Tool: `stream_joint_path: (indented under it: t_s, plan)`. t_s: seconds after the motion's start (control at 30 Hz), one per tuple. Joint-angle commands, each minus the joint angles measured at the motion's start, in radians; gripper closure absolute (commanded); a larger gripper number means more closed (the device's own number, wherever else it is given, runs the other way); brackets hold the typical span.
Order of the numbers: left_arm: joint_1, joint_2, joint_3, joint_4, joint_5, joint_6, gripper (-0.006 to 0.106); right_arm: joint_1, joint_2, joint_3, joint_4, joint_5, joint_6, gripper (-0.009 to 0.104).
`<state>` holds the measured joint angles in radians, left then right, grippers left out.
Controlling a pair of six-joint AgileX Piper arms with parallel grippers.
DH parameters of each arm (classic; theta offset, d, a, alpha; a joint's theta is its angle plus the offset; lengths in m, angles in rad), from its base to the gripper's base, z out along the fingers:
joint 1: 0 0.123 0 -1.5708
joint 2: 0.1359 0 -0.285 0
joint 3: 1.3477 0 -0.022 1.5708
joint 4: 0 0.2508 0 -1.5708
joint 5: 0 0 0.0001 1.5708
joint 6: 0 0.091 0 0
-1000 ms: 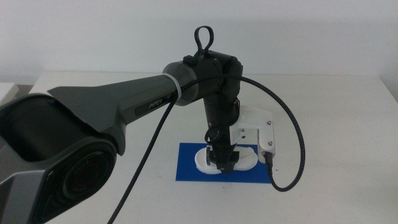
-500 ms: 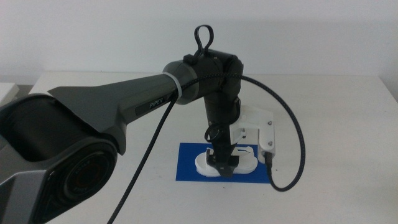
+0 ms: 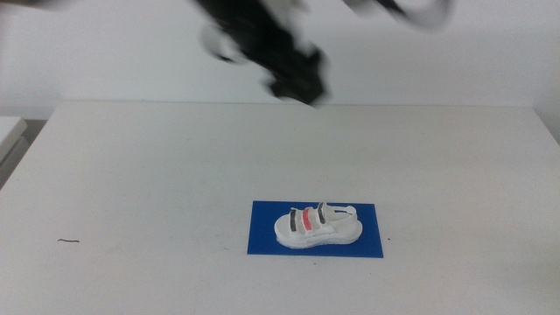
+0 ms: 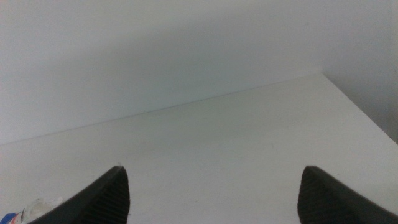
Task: Use one arm to grab the shoe from the table and place it on the mat.
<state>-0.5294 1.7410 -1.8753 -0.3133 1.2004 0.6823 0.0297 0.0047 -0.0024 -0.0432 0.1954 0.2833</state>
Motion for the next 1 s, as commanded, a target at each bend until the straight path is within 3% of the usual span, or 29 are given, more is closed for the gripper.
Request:
stream_joint_path:
  t_s: [0.0,0.1,0.3,0.63,0.67,0.73,0.8,0.83,0.97]
  plan:
    - [0.076,-0.128,0.134,-0.034,0.021,-0.129,0.007,0.002,-0.005,0.002,-0.006,-0.010,-0.002,0.016]
    - [0.217,-0.358,0.435,-0.144,-0.147,-0.161,0.007,0.002,-0.005,0.002,-0.006,-0.010,-0.002,0.016]
    - [0.413,-0.842,0.969,-0.217,-0.590,-0.161,0.007,0.002,-0.005,0.002,-0.006,-0.010,-0.002,0.016]
    - [0.479,-1.372,1.500,-0.231,-1.003,-0.184,0.007,0.002,-0.005,0.002,-0.006,-0.010,-0.002,0.016]
    - [0.479,-1.397,1.541,-0.176,-1.033,-0.243,0.007,0.002,-0.005,0.002,-0.006,-0.010,-0.002,0.016]
    - [0.479,-1.467,1.640,0.088,-1.059,-0.584,0.007,0.002,-0.005,0.002,-0.006,-0.010,-0.002,0.016]
    - [0.479,-1.535,1.723,0.284,-1.071,-0.838,0.007,0.002,-0.005,0.002,-0.006,-0.010,-0.002,0.016]
    - [0.479,-1.572,1.766,0.313,-1.082,-0.841,0.007,0.002,-0.005,0.002,-0.006,-0.010,-0.002,0.016]
    - [0.479,-1.699,1.875,0.285,-1.114,-0.782,0.007,0.002,-0.005,0.002,-0.006,-0.010,-0.002,0.016]
